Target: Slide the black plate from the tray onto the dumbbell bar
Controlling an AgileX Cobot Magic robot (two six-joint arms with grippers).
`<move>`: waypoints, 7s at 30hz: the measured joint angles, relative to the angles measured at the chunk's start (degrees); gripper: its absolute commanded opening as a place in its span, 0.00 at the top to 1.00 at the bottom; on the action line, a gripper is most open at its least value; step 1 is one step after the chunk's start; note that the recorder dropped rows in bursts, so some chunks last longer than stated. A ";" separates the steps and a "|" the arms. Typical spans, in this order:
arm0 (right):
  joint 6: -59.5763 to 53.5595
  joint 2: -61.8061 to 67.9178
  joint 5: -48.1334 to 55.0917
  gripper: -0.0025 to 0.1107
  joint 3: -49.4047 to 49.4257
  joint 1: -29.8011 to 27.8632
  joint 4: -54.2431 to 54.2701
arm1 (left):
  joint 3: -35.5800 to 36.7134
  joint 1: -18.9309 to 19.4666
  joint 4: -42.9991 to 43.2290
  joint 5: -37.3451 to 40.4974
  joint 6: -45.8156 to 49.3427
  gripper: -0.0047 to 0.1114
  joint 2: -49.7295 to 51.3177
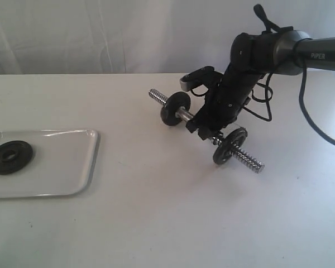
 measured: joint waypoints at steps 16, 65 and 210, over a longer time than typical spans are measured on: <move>38.40 -1.92 -4.31 0.94 3.12 4.01 -5.91 | 0.00 0.00 0.00 0.00 0.00 0.96 0.00; -75.75 -5.07 -3.06 0.34 -0.57 6.81 -14.53 | 0.00 -0.71 0.00 0.00 0.00 0.96 0.00; -15.51 -1.64 -21.89 0.98 11.50 17.39 -15.81 | 0.00 -0.71 0.00 0.00 0.00 0.96 0.00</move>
